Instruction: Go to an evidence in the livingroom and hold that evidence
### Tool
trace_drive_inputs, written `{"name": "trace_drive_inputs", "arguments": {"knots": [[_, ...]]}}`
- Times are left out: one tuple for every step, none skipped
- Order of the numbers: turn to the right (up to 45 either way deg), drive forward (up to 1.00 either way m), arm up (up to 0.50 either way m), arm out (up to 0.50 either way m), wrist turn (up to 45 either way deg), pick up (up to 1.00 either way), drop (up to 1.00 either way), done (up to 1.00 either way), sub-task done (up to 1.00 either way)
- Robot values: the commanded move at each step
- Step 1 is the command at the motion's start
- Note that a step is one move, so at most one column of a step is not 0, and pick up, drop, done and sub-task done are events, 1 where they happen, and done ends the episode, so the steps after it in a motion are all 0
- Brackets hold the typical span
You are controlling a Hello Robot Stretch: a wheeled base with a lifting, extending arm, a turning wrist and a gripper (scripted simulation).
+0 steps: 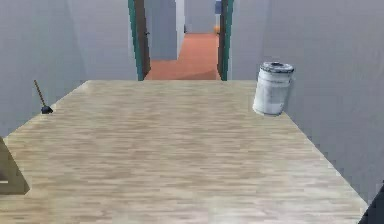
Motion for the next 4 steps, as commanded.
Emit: {"name": "trace_drive_inputs", "arguments": {"knots": [[-6.0,0.0,0.0,0.0,0.0,0.0,0.0,0.0,0.0],[0.0,0.6,0.0,0.0,0.0,0.0,0.0,0.0,0.0],[6.0,0.0,0.0,0.0,0.0,0.0,0.0,0.0,0.0],[0.0,1.0,0.0,0.0,0.0,0.0,0.0,0.0,0.0]]}}
